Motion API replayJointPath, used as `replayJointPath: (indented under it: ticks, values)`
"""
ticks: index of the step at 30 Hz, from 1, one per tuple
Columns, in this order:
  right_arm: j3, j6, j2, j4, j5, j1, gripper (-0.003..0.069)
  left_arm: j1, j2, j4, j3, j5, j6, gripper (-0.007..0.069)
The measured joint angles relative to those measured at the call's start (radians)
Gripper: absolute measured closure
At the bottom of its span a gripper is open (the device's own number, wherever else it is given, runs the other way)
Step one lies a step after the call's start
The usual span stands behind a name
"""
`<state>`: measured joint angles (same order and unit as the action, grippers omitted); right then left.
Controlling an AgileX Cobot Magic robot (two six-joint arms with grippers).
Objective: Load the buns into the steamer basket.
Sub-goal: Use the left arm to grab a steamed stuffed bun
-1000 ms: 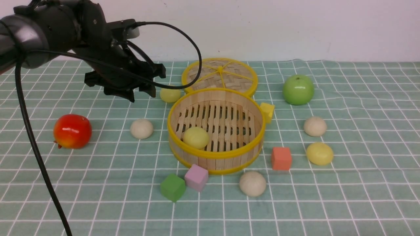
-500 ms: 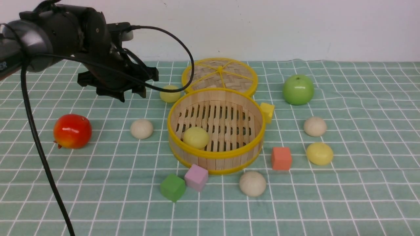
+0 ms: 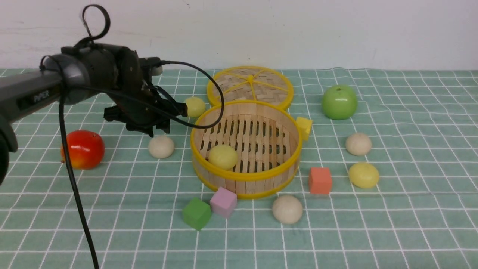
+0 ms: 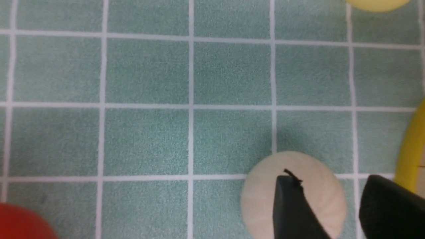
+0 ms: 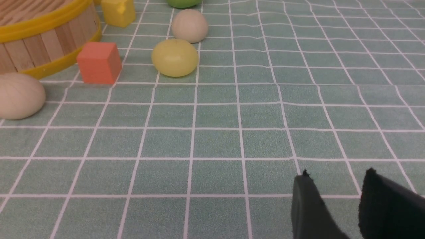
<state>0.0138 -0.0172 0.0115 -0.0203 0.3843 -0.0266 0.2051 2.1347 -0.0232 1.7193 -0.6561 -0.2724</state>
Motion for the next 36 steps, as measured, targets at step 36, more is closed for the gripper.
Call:
replayJointPath:
  ticks: [36]
  values:
    - [0.0, 0.0, 0.0, 0.0, 0.0, 0.0, 0.0419, 0.0, -0.034, 0.003, 0.0, -0.055, 0.0, 0.0638]
